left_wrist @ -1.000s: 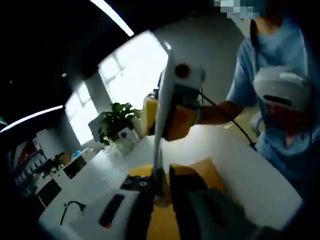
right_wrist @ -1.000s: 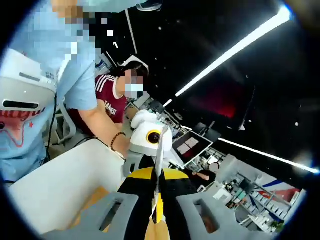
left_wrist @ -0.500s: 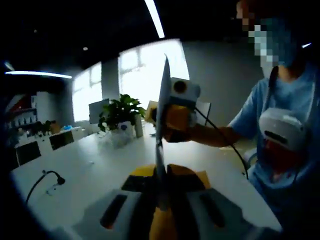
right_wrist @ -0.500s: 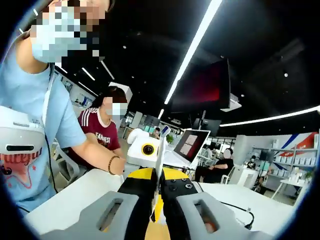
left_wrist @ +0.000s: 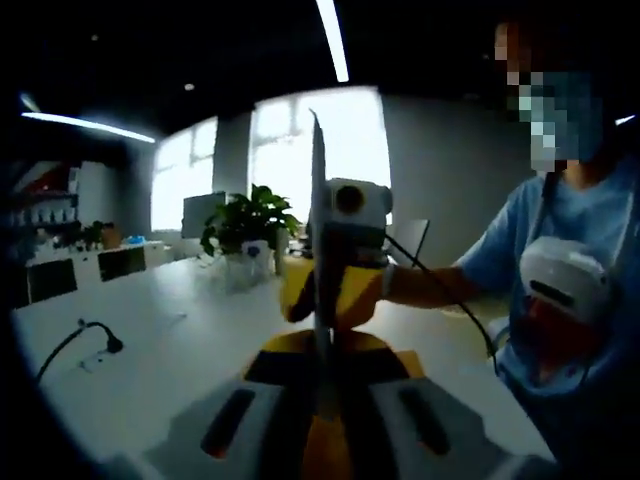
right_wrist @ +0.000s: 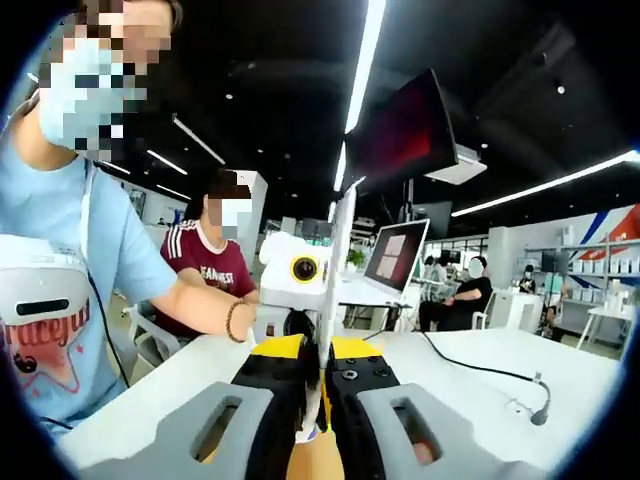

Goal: Pick up the toothpaste unscrew the cap squeeze it onto the small board screw the cap back on and return it to the table

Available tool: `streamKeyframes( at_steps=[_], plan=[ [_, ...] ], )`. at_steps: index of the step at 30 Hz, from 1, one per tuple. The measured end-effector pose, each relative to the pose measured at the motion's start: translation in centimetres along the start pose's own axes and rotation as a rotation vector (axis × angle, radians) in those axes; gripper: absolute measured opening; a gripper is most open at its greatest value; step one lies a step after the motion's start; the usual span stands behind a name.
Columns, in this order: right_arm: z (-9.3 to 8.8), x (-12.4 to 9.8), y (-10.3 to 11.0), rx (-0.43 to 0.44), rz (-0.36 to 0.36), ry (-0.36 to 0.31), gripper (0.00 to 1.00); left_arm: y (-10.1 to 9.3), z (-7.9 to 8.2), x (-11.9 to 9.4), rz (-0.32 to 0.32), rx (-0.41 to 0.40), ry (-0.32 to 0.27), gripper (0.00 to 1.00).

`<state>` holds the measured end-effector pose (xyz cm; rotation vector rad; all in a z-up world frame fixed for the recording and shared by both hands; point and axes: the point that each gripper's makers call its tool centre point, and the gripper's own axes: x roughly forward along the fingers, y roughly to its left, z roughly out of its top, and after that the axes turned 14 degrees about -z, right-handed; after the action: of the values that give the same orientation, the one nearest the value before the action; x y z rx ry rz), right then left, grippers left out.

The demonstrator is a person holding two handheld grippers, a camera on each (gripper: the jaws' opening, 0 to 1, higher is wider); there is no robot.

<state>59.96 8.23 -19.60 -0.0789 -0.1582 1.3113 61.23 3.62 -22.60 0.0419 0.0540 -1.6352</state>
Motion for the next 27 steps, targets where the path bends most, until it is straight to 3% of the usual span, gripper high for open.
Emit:
streamKeyframes(
  at_steps=[3,5,9,14,19,21,24,27],
  plan=[
    [0.1,-0.1,-0.1,-0.007,-0.003,-0.001,0.02,0.1,0.2,0.1,-0.006,-0.004,-0.015,0.07],
    [-0.4,0.0,-0.2,0.008,-0.005,0.034,0.02,0.5,-0.5,0.2,0.006,0.039,0.041,0.07],
    [-0.8,0.0,-0.8,0.033,-0.011,0.046,0.01,0.6,-1.1,0.6,0.008,0.022,0.061,0.09],
    [0.0,0.0,-1.2,0.034,-0.013,0.028,0.01,0.8,-0.8,0.4,0.003,-0.025,0.007,0.11],
    [0.1,0.3,-1.2,0.0,0.012,0.053,0.01,0.6,-1.1,0.7,-0.014,-0.044,0.02,0.12],
    [0.3,0.5,-1.4,0.016,0.014,0.043,0.01,0.6,-0.8,0.5,-0.022,-0.069,0.0,0.12],
    [0.4,0.9,-2.4,0.05,-0.002,0.021,0.01,1.4,-0.3,-0.1,-0.009,-0.139,-0.067,0.11],
    [-0.2,1.7,-3.8,0.09,-0.021,0.024,0.01,3.0,-0.7,-0.8,0.004,-0.175,-0.069,0.11]
  ],
)
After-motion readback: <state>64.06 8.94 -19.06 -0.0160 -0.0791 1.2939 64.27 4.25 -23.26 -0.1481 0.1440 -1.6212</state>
